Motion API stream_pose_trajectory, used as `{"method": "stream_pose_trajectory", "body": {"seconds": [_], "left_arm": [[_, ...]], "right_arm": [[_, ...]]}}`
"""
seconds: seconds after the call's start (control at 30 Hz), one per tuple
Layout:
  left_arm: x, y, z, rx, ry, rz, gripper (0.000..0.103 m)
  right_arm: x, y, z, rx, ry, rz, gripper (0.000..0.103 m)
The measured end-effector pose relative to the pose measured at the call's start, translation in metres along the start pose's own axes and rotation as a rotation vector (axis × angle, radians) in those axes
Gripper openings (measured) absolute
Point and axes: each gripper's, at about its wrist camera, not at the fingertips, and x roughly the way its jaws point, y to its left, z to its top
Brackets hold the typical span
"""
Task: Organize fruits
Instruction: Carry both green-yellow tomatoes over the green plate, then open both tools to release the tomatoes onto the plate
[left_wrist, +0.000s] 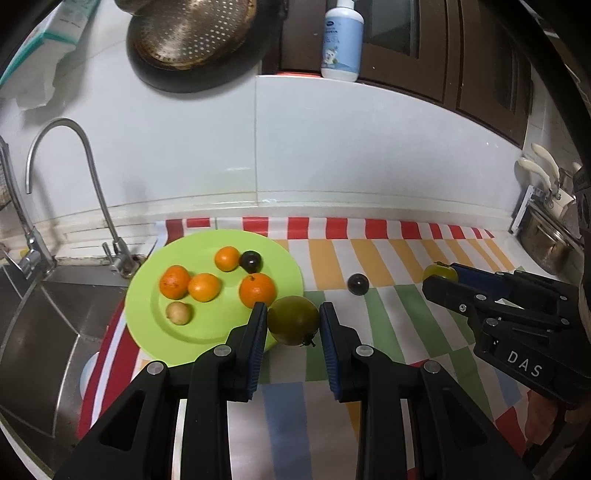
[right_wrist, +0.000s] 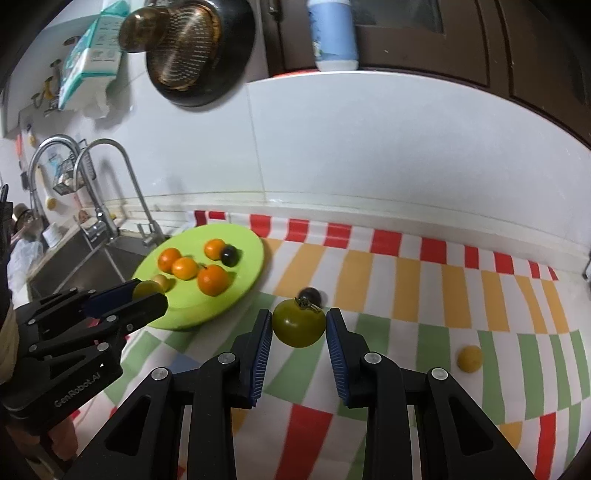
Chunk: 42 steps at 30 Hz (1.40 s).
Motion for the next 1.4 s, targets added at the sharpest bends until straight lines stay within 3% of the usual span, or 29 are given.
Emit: {"method": "stream_pose_trajectory", "body": {"seconds": [0.4,0.87,1.4], "left_arm": [[-0.004,0.030,-0.003,0.007,-0.015,0.059,0.029],[0.025,0.072,-0.012,-0.010,0.013,0.107,0.029],[0.057,0.092,-0.024,-0.024,0.078,0.100,0.029]], "right_arm": [[0.015,0.039,0.010,-0.072,-0.004,0.090,0.031],[0.058,0.079,0.020,-0.150,0.024,0.186,0.031],[0.114,0.098,0.016,-0.168,0.111,0.238,0.031]]}}
